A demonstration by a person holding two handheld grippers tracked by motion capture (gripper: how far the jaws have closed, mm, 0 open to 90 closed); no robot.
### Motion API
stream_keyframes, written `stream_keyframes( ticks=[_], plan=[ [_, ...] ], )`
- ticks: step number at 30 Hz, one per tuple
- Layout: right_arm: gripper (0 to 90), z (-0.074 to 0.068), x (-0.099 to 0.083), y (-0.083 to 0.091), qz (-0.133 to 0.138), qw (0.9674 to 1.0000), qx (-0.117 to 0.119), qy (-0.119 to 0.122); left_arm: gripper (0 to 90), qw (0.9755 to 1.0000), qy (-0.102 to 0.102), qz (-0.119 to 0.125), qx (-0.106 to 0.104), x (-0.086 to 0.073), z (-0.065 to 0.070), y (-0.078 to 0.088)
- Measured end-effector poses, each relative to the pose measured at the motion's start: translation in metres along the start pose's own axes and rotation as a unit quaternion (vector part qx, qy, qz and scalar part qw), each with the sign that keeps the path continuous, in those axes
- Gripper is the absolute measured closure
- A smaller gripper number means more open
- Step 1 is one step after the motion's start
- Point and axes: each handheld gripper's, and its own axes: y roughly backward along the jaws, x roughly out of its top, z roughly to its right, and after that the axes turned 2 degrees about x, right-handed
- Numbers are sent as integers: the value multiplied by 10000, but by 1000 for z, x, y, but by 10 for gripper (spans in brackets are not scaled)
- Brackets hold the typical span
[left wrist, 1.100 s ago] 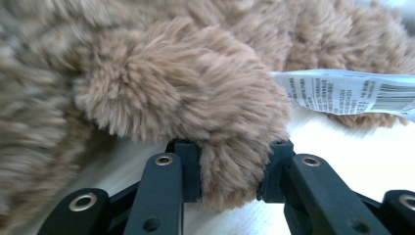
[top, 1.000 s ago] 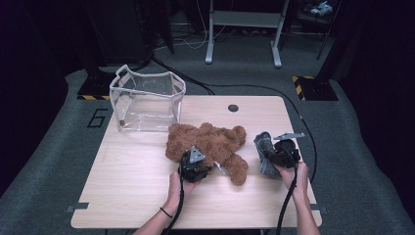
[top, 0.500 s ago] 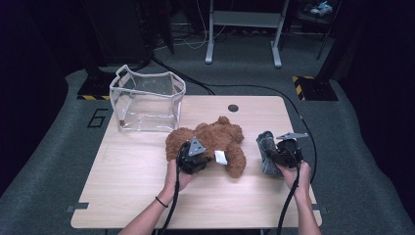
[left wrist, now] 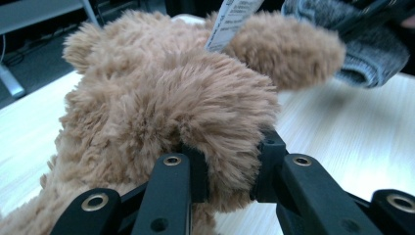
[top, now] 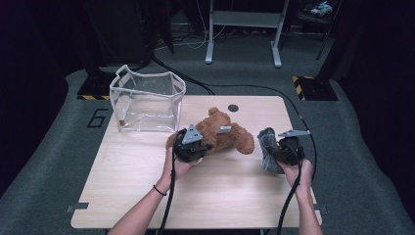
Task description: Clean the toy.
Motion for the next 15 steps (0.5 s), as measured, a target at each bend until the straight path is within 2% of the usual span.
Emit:
stream_keyframes(
  ticks=[7, 8, 9, 11, 15],
  plan=[
    [751, -1, 12, 11, 101, 9999, -95, 31, 736, 9989, 395, 218, -137, 13, -4, 11],
    [751, -2, 15, 14, 111, 9999, -115, 56, 736, 9985, 454, 263, -170, 13, -4, 12],
    [751, -2, 17, 16, 130, 9998, -128, 86, 736, 9970, 616, 381, -275, 14, -5, 13],
    [751, -3, 22, 21, 197, 9995, -163, 170, 736, 9969, 569, 432, -318, 17, -5, 16],
    [751, -8, 33, 32, 313, 9989, -217, 268, 736, 9948, 668, 564, -523, 23, -3, 20]
  ],
)
